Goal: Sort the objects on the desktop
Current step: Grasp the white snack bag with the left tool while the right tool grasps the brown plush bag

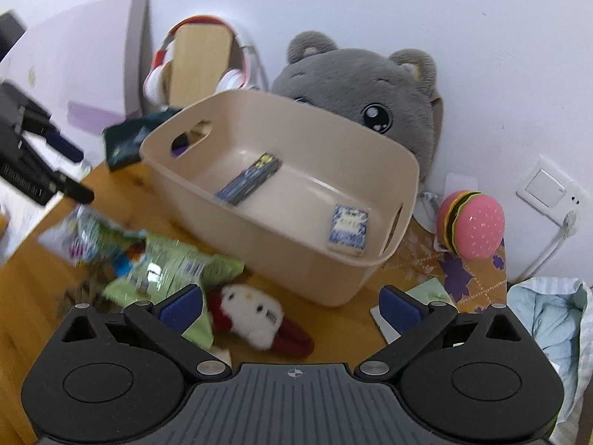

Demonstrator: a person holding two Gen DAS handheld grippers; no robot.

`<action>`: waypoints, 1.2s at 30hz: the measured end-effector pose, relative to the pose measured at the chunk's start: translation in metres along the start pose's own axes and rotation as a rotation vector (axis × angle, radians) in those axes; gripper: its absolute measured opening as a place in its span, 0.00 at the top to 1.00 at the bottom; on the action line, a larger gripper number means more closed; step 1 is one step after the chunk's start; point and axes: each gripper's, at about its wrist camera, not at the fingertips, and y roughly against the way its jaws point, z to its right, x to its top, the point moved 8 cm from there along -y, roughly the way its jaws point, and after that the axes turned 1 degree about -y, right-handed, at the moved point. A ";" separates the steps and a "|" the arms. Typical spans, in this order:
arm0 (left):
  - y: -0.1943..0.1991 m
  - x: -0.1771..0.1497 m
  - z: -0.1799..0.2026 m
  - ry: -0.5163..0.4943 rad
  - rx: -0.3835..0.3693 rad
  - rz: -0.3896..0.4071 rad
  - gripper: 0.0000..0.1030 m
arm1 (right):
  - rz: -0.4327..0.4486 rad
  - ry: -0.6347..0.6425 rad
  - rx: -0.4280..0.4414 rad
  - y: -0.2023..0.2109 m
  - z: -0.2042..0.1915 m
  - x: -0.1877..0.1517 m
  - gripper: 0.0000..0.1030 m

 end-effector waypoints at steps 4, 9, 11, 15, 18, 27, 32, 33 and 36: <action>0.000 -0.010 0.002 -0.007 -0.028 -0.003 0.37 | 0.000 0.058 0.012 0.005 -0.013 -0.018 0.00; 0.003 -0.021 0.013 -0.027 -0.062 -0.005 0.37 | -0.003 0.146 0.046 0.009 -0.029 -0.037 0.00; 0.004 -0.026 0.018 -0.036 -0.085 -0.004 0.37 | -0.005 0.183 0.054 0.010 -0.036 -0.046 0.00; 0.004 -0.034 0.026 -0.079 -0.101 -0.006 0.37 | -0.014 0.267 0.064 0.010 -0.047 -0.062 0.00; 0.001 -0.039 0.026 -0.103 -0.099 -0.021 0.37 | -0.020 0.347 0.063 0.008 -0.058 -0.073 0.00; -0.018 -0.065 0.015 -0.041 -0.094 -0.122 0.37 | -0.043 0.499 0.071 -0.004 -0.083 -0.098 0.06; -0.032 -0.079 0.009 0.041 -0.107 -0.165 0.37 | -0.064 0.534 0.074 -0.010 -0.088 -0.108 0.10; -0.035 -0.082 0.007 0.053 -0.109 -0.171 0.37 | -0.067 0.539 0.075 -0.011 -0.088 -0.110 0.11; -0.043 -0.085 0.005 0.087 -0.122 -0.171 0.34 | -0.079 0.544 0.073 -0.016 -0.088 -0.114 0.12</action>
